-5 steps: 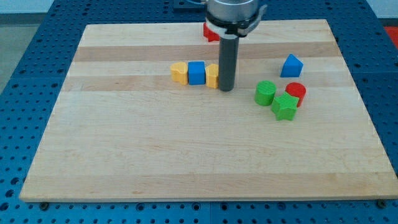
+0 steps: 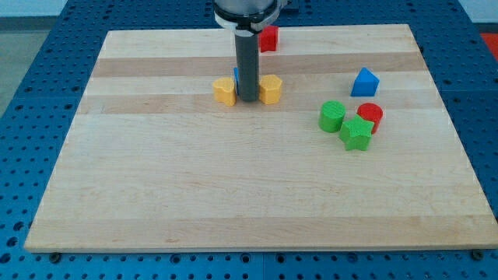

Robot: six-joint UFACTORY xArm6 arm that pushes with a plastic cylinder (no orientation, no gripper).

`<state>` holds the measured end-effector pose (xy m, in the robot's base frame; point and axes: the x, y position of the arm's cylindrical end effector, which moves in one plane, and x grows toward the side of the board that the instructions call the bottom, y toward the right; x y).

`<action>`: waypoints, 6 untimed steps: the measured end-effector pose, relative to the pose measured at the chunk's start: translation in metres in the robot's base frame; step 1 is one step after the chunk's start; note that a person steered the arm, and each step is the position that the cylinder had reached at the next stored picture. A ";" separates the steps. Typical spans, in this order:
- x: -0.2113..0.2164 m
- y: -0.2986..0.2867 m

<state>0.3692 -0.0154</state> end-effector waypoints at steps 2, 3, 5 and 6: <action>-0.029 0.001; -0.042 0.001; -0.074 0.002; -0.077 -0.001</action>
<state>0.2924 -0.0166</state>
